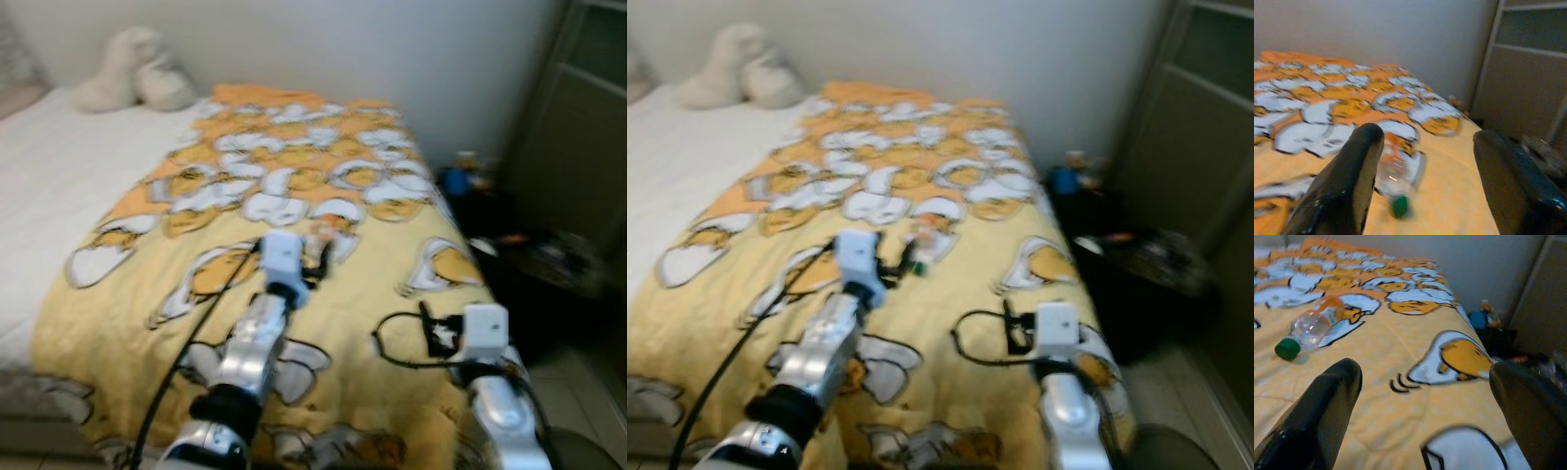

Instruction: Clean up the room

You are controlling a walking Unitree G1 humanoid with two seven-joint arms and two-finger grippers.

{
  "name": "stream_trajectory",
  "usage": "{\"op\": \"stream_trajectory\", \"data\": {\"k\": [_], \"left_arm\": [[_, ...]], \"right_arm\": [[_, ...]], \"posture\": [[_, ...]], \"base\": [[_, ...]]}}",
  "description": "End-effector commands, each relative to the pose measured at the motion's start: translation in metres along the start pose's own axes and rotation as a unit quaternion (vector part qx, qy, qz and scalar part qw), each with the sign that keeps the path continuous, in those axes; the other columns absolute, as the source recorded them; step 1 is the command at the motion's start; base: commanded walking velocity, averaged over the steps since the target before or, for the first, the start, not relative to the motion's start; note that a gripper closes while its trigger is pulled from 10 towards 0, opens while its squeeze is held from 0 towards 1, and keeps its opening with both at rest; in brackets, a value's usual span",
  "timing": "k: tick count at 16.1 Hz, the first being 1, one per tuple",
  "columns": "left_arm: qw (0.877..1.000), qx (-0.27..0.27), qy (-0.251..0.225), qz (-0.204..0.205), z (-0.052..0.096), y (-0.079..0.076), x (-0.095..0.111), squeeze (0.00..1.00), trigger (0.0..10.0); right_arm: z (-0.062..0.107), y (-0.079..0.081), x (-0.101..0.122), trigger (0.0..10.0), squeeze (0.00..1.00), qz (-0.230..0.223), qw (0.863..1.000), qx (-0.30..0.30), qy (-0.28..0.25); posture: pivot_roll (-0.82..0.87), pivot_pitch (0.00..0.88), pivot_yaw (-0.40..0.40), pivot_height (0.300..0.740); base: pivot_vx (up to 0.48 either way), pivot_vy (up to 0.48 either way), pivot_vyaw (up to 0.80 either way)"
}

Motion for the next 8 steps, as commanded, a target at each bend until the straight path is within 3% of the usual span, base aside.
{"op": "stream_trajectory", "data": {"k": [1,2,4,7,8], "left_arm": [[1.0,0.005,-0.009,-0.021,-0.002,0.01,0.004,1.0,10.0],[1.0,-0.001,-0.008,-0.026,-0.003,0.008,0.004,1.0,10.0],[1.0,0.001,0.004,-0.021,-0.003,0.008,-0.001,1.0,10.0],[0.999,-0.014,0.032,0.023,-0.004,0.002,-0.01,1.0,10.0],[0.999,-0.015,0.026,0.011,-0.005,0.0,-0.007,1.0,10.0]], "right_arm": [[-0.007,0.005,-0.001,10.0,0.0,0.027,1.0,-0.008,0.013],[-0.007,0.001,-0.002,10.0,1.0,0.01,1.0,-0.02,0.016],[-0.007,0.001,0.002,10.0,1.0,0.016,1.0,-0.015,0.002],[-0.008,0.001,0.001,10.0,1.0,0.007,1.0,-0.018,0.001],[-0.009,0.003,0.003,10.0,1.0,0.026,1.0,-0.011,0.0]], "posture": [[0.11,0.0,-0.011,0.74],[0.12,0.0,-0.016,0.74],[0.12,0.0,-0.013,0.74],[0.12,0.0,-0.013,0.74],[0.12,0.0,-0.013,0.74]], "base": [[0.48,0.0,0.0],[0.0,0.0,0.0],[0.0,0.0,0.0],[0.0,0.0,0.0],[0.0,0.0,0.0]]}}
Point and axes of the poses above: a point about 5 cm out from each wrist's last joint towards the gripper, its own z axis pointing back from the gripper into the wrist, its own x axis along the axis of the wrist's last joint, y = z × x, the point moved 3 cm from there along -z, pointing out of the wrist towards the gripper, and after that the axes turned 13 degrees about -z, right-handed, at the moved point
